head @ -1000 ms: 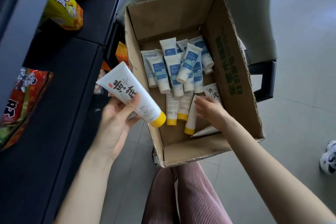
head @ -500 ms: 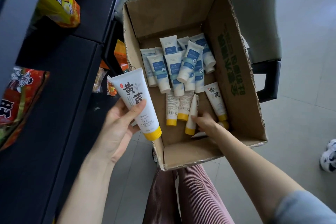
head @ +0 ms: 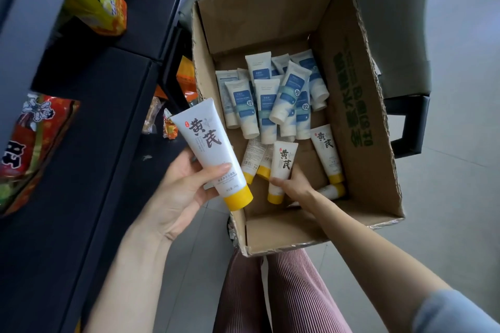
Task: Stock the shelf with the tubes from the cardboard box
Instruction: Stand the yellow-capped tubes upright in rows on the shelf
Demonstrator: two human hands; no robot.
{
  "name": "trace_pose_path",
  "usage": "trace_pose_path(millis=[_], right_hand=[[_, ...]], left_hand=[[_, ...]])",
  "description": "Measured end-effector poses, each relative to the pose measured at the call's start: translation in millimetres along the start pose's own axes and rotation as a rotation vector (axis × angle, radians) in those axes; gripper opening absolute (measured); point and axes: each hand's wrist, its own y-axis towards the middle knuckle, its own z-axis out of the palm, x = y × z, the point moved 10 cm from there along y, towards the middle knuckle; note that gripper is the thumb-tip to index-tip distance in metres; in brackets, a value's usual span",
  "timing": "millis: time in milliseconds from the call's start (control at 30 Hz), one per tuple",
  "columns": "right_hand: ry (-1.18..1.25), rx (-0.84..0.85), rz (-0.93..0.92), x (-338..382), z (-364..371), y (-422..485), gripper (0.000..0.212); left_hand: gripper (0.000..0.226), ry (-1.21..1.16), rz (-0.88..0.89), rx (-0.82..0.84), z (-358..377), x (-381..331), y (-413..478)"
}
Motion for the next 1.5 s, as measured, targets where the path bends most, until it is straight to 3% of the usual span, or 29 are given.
trace_pose_path(millis=[200, 333, 433, 733, 867, 1233, 1500], right_hand=[[0.201, -0.047, -0.187, 51, -8, -20, 0.05], [0.267, 0.05, -0.284, 89, -5, -53, 0.048], [0.235, 0.09, -0.329, 114, -3, -81, 0.038], [0.207, 0.289, -0.422, 171, 15, -184, 0.026], [0.197, 0.416, -0.517, 194, 28, -240, 0.029], [0.088, 0.466, -0.952, 273, 47, -410, 0.034], [-0.028, 0.711, -1.192, 317, 63, -525, 0.046]], left_hand=[[0.055, 0.126, 0.039, -0.082, -12, -7, -13], [0.055, 0.258, 0.108, -0.18, -16, -28, -32], [0.042, 0.288, 0.19, -0.264, -17, -50, -49], [0.032, 0.287, 0.388, -0.448, -33, -99, -131], [0.038, 0.275, 0.454, -0.462, -38, -112, -181], [0.042, 0.265, 0.81, -0.515, -38, -169, -350], [0.044, 0.257, 1.04, -0.643, -12, -199, -452]])
